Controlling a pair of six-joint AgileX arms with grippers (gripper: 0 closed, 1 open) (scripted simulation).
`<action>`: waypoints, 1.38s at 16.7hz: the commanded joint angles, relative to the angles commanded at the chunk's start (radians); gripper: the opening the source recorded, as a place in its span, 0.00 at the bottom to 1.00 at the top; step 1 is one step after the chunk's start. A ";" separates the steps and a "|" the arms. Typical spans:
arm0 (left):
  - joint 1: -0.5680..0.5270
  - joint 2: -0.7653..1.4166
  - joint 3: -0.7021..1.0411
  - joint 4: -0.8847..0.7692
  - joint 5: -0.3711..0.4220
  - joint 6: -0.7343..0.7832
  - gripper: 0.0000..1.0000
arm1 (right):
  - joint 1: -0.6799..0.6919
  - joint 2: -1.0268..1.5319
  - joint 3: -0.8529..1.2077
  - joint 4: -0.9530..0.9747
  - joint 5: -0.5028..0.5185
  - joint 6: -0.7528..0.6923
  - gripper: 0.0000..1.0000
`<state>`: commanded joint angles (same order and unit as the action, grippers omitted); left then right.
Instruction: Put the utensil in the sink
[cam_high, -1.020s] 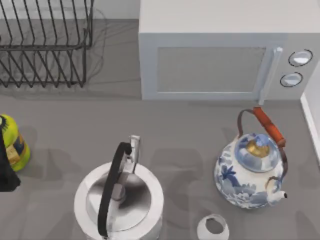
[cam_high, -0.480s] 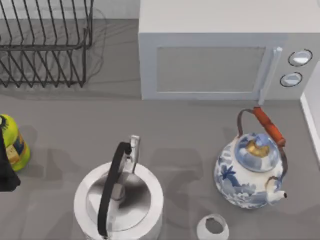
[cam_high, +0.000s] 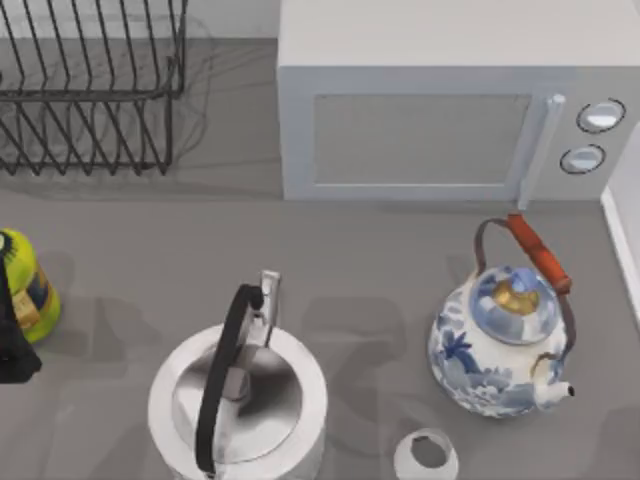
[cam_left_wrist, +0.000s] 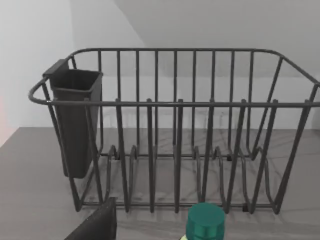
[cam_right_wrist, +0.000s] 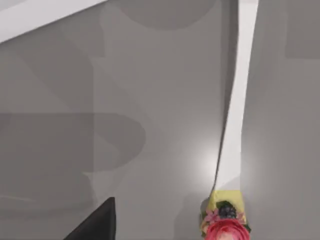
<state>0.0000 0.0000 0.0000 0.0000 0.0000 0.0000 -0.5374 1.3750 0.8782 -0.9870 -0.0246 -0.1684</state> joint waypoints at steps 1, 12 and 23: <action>0.000 0.000 0.000 0.000 0.000 0.000 1.00 | -0.011 0.027 0.019 -0.019 -0.001 -0.003 1.00; 0.000 0.000 0.000 0.000 0.000 0.000 1.00 | -0.015 0.103 -0.027 0.080 -0.001 0.001 1.00; 0.000 0.000 0.000 0.000 0.000 0.000 1.00 | -0.006 0.276 -0.201 0.430 0.000 0.012 1.00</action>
<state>0.0000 0.0000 0.0000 0.0000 0.0000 0.0000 -0.5435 1.6505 0.6774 -0.5572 -0.0251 -0.1562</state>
